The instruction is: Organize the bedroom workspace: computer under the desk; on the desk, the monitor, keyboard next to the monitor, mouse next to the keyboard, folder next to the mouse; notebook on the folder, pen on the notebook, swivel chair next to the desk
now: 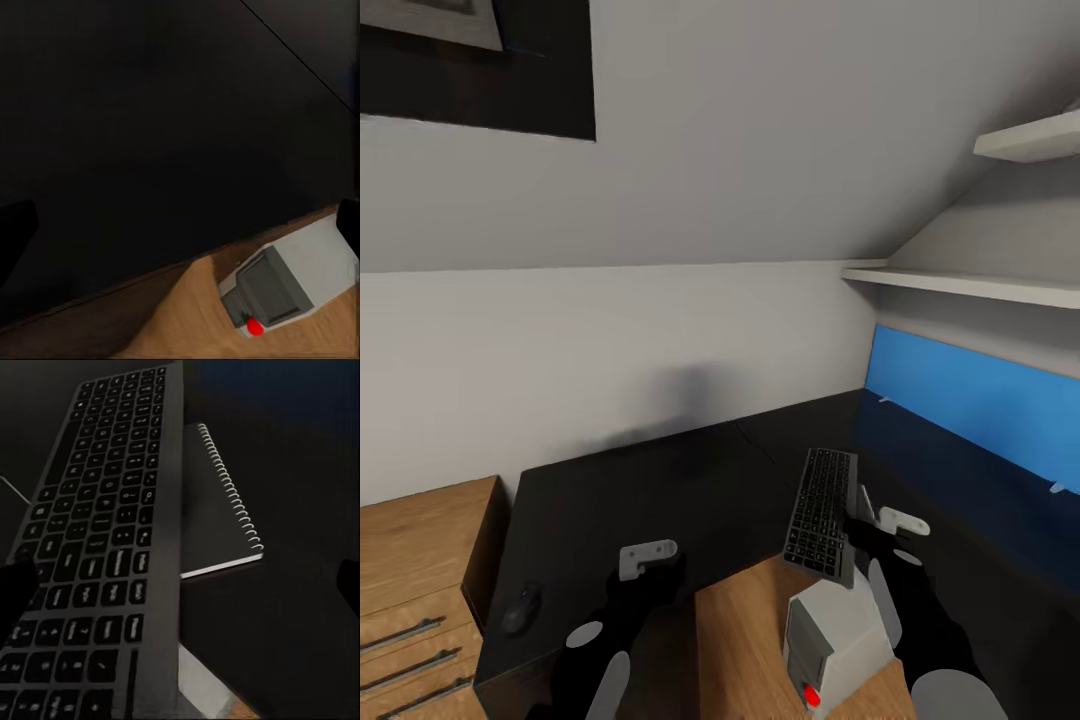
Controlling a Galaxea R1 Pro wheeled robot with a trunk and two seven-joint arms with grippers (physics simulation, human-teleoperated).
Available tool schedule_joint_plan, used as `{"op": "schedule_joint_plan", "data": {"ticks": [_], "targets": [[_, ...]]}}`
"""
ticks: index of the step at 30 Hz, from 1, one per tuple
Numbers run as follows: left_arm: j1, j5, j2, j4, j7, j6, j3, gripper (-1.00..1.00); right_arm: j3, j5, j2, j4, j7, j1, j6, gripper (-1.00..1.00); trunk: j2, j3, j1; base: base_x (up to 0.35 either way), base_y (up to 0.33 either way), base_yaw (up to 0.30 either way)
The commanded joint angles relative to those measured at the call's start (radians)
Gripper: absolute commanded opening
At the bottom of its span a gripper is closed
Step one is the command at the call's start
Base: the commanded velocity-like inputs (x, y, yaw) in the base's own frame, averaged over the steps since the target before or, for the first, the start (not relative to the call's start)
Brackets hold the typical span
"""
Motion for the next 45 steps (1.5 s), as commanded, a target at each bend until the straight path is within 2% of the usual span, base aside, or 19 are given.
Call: {"op": "schedule_joint_plan", "data": {"ticks": [1, 18, 19, 24, 25, 31, 33, 37, 38, 39, 43, 44, 45], "targets": [[-0.001, 0.011, 0.000, -0.001, 0.009, 0.003, -0.001, 1.00, -0.001, -0.002, 0.001, -0.002, -0.002, -0.001, 0.005, 1.00, -0.001, -0.001, -0.001, -0.325, -0.081, 0.000], [-0.001, 0.009, 0.000, -0.001, 0.009, 0.002, -0.001, 1.00, 0.003, -0.002, 0.006, 0.003, -0.002, -0.001, 0.005, 1.00, -0.001, -0.001, -0.001, -0.329, -0.060, 0.000], [-0.001, 0.009, 0.000, -0.001, 0.009, 0.002, -0.001, 1.00, 0.004, -0.002, 0.015, 0.006, -0.001, -0.001, 0.005, 1.00, -0.001, -0.001, -0.001, -0.332, -0.020, 0.000], [-0.001, 0.009, 0.000, -0.002, 0.009, 0.002, -0.001, 1.00, 0.005, -0.002, 0.025, 0.010, 0.003, -0.001, 0.006, 1.00, -0.001, -0.001, -0.001, -0.332, -0.052, 0.000], [-0.001, 0.009, 0.002, -0.012, 0.009, 0.000, -0.001, 1.00, 0.007, -0.002, 0.033, 0.053, 0.038, -0.001, 0.005, 1.00, -0.001, -0.001, -0.001, -0.306, -0.085, 0.000], [-0.001, 0.010, 0.005, -0.028, 0.009, 0.002, -0.002, 1.00, 0.020, -0.002, 0.044, 0.119, 0.088, -0.001, -0.006, 1.00, -0.001, -0.001, -0.001, -0.205, -0.044, 0.000], [-0.001, 0.010, 0.006, -0.043, 0.009, 0.008, -0.002, 1.00, 0.031, -0.003, 0.063, 0.165, 0.121, -0.001, -0.029, 1.00, -0.001, -0.001, -0.001, -0.059, -0.012, 0.000], [-0.001, 0.012, 0.006, -0.062, 0.009, 0.011, -0.001, 1.00, 0.037, -0.011, 0.081, 0.204, 0.139, -0.001, -0.062, 1.00, -0.001, -0.001, -0.001, -0.027, -0.005, 0.000], [-0.001, 0.014, 0.006, -0.072, 0.009, 0.012, 0.000, 1.00, 0.039, -0.035, 0.097, 0.221, 0.145, -0.002, -0.092, 1.00, -0.008, -0.004, 0.003, -0.010, -0.002, 0.000], [-0.001, 0.014, 0.006, -0.074, 0.009, 0.013, 0.000, 1.00, 0.040, -0.048, 0.101, 0.225, 0.146, -0.002, -0.102, 1.00, -0.015, -0.008, 0.007, -0.008, -0.002, 0.000], [-0.001, 0.015, 0.006, -0.080, 0.010, 0.013, 0.005, 1.00, 0.041, -0.133, 0.103, 0.233, 0.148, -0.004, -0.132, 1.00, -0.043, -0.020, 0.022, -0.005, -0.001, 0.000], [-0.001, 0.015, 0.006, -0.083, 0.010, 0.014, 0.016, 1.00, 0.041, -0.214, 0.103, 0.235, 0.150, -0.006, -0.144, 1.00, -0.050, -0.023, 0.026, -0.002, 0.000, 0.000], [-0.001, 0.015, 0.006, -0.084, 0.011, 0.014, 0.022, 1.00, 0.041, -0.240, 0.103, 0.236, 0.150, -0.007, -0.146, 1.00, -0.057, -0.026, 0.030, -0.001, 0.000, 0.000]]}}
